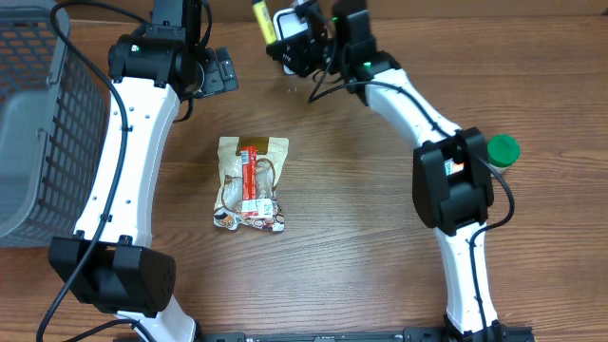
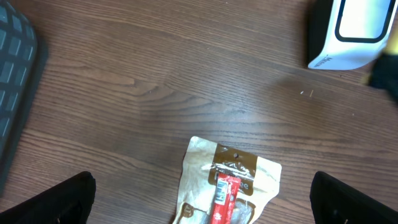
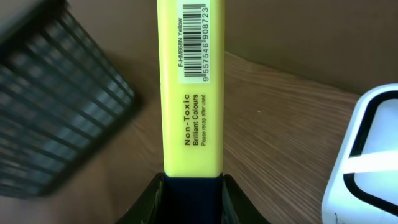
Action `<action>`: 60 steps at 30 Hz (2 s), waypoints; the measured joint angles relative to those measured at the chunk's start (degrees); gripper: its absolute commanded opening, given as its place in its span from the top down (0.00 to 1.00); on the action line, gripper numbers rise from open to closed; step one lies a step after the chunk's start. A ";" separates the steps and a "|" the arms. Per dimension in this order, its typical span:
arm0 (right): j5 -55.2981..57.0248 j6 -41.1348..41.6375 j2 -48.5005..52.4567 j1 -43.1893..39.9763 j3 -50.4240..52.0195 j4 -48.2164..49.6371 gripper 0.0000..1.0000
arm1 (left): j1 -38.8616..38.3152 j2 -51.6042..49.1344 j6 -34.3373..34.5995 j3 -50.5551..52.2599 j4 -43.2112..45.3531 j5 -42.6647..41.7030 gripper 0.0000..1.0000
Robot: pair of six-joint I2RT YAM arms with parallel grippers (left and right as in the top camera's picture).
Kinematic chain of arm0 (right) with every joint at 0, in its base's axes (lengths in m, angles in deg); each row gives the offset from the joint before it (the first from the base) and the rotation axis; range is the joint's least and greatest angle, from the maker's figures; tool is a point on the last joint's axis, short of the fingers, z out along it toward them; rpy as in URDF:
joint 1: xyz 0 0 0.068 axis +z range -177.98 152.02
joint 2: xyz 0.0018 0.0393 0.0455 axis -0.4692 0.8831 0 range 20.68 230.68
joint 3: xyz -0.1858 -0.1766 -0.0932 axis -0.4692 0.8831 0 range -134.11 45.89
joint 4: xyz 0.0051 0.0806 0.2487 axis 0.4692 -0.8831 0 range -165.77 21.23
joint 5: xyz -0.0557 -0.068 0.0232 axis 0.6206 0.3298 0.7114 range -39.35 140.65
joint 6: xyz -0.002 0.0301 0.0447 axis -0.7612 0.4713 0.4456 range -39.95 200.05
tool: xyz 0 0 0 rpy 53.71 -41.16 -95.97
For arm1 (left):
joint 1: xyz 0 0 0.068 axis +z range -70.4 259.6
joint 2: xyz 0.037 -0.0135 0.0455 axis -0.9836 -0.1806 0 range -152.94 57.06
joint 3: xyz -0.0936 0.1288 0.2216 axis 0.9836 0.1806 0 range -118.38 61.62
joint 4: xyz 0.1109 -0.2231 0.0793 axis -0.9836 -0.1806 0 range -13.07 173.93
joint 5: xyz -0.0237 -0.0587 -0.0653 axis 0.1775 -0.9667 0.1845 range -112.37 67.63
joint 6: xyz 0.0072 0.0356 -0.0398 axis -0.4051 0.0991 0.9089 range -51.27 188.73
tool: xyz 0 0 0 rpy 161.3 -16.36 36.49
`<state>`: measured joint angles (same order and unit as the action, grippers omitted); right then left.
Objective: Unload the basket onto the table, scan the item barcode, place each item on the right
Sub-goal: 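Hold the highlighter barcode in front of the scanner window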
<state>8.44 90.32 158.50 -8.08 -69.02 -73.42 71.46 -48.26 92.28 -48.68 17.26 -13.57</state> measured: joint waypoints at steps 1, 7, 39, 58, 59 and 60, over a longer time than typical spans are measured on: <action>-2.03 2.97 0.48 -0.92 0.00 1.73 0.97 | 0.00 0.00 0.00 0.00 0.04 0.00 0.00; -10.97 20.50 4.13 -6.05 -0.02 10.25 0.97 | -0.02 0.00 0.00 0.00 0.02 0.00 0.00; -17.29 62.12 11.45 -5.81 -0.02 23.71 0.97 | -0.02 0.00 0.00 0.00 0.02 0.00 0.00; -13.25 67.54 11.63 -3.30 -0.02 22.60 0.97 | -0.02 0.00 0.00 0.00 0.02 0.00 0.00; -13.11 67.76 11.67 -3.23 -0.02 22.60 0.97 | -0.02 0.00 0.00 0.00 0.02 0.00 0.00; -13.03 67.93 11.67 -3.19 -0.02 22.58 0.97 | 0.00 0.00 0.00 0.00 0.02 0.00 0.00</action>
<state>-4.59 158.25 170.17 -11.27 -69.04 -50.84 71.46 -48.26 92.28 -48.68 17.28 -13.57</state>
